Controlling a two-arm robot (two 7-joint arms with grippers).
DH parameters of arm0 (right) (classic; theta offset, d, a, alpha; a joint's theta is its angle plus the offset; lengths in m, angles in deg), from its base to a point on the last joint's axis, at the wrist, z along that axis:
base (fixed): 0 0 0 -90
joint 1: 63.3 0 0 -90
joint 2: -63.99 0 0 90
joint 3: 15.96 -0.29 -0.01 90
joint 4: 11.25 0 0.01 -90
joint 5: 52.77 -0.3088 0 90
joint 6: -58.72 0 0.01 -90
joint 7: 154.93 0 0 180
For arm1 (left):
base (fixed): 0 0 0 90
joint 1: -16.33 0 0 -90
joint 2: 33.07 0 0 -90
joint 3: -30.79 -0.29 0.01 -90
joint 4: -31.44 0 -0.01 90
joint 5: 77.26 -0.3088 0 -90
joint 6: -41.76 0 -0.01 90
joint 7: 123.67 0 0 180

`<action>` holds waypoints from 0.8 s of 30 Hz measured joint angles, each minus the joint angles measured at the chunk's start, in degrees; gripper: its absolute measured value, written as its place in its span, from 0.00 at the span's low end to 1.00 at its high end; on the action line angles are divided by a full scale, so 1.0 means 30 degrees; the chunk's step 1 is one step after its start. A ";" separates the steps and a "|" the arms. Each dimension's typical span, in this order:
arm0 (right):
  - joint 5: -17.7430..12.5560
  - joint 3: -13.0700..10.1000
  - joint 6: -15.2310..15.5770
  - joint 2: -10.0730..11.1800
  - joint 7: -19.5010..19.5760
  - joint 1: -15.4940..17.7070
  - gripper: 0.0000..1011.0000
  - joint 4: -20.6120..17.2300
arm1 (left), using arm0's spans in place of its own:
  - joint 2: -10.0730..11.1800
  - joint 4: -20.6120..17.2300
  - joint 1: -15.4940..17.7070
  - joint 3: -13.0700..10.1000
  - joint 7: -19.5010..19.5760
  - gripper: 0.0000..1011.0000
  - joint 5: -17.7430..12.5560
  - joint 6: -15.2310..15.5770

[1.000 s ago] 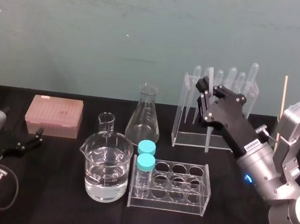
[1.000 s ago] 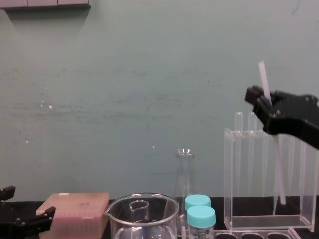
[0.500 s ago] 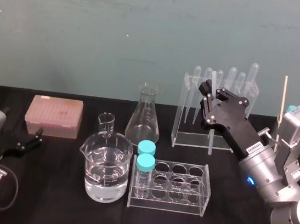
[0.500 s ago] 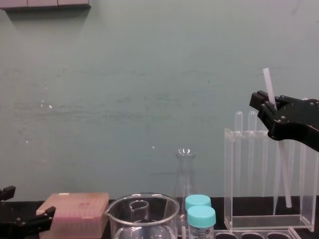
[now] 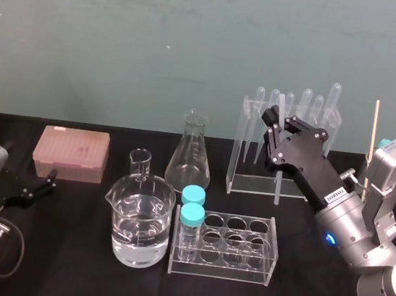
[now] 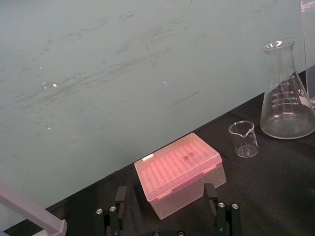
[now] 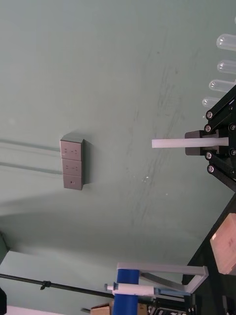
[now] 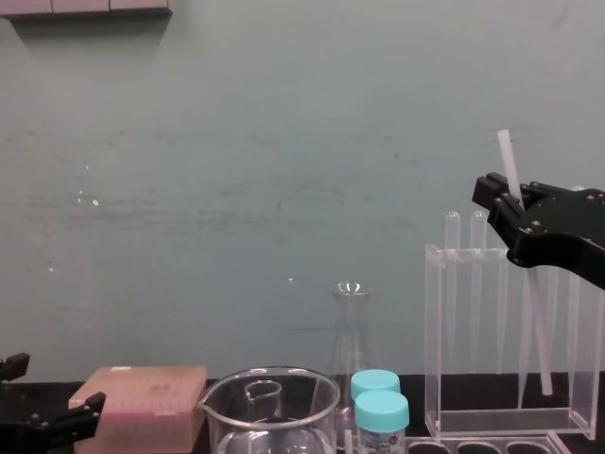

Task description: Pick up the stirring rod with one hand, then place it down.

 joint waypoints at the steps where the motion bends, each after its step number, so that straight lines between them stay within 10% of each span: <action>1: -0.0001 0.0001 0.0000 0.0001 -0.0002 0.0000 0.06 0.0002 | 0.0000 -0.0001 0.0000 0.0000 0.0000 0.99 -0.0001 0.0000; 24: -0.0033 0.0019 0.0001 0.0001 -0.0035 0.0001 0.06 0.0005 | -0.0001 -0.0001 0.0000 -0.0001 0.0000 0.99 -0.0001 -0.0001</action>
